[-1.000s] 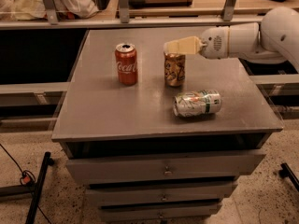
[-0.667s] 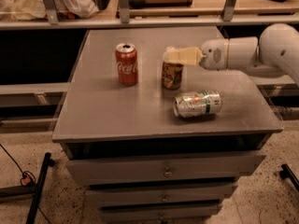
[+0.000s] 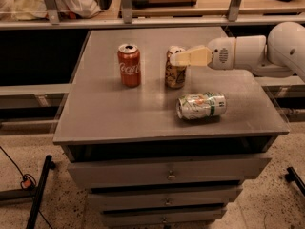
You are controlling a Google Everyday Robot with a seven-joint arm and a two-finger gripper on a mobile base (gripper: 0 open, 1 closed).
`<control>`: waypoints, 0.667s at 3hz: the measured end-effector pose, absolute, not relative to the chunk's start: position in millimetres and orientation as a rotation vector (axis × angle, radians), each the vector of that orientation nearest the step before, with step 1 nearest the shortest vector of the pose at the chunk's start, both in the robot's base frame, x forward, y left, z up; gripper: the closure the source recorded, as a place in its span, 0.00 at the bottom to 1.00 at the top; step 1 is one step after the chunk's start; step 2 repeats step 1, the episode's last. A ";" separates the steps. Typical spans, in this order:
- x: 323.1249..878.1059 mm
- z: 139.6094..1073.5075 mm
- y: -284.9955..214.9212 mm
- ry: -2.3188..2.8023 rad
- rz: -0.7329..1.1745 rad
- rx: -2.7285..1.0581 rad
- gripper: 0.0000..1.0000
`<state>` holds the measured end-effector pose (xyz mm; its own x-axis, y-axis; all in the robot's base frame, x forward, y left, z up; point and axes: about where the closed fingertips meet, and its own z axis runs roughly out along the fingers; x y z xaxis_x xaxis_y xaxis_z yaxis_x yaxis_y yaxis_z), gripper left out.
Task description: Place orange can upright
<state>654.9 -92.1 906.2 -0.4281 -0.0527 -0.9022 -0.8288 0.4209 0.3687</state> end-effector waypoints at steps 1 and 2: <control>654.9 906.2 -92.0 1.789 1.100 -0.761 0.00; 654.9 906.2 -92.0 1.789 1.100 -0.761 0.00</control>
Offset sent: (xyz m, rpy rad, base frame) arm 0.0000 0.0000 0.0000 0.0000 0.0000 0.0000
